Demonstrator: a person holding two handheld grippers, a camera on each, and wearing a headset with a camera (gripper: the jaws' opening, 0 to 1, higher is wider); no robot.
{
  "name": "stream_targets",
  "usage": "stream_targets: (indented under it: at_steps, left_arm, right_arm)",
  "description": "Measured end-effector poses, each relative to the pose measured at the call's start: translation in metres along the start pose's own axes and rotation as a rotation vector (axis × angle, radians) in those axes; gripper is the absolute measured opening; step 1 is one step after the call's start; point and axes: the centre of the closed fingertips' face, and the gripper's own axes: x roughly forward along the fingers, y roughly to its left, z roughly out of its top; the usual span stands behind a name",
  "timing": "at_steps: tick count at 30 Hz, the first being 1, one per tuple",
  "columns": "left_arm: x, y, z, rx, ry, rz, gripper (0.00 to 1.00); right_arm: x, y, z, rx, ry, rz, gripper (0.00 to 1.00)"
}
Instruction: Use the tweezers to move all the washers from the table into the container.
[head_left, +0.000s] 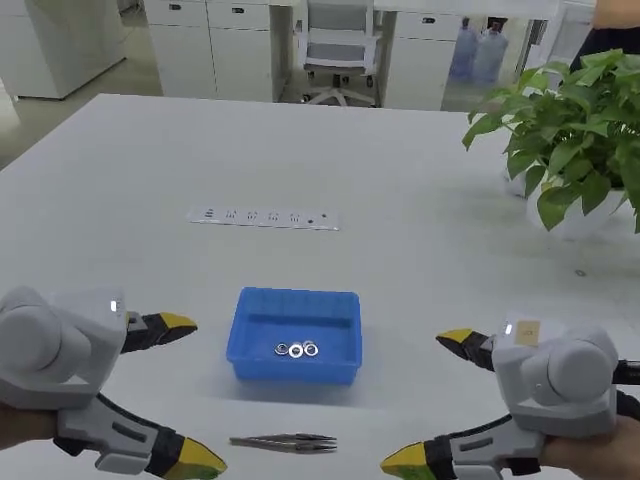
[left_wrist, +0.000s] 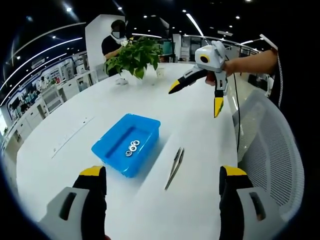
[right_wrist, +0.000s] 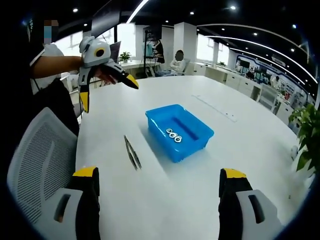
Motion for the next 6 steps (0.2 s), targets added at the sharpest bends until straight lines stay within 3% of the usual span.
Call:
stream_targets:
  at_steps: [6]
  left_arm:
    - [0.0006,-0.0005,-0.0009,0.005,0.004,-0.004,0.99]
  right_arm:
    - [-0.0012,-0.0001,-0.0021,-0.001,0.003,-0.003,1.0]
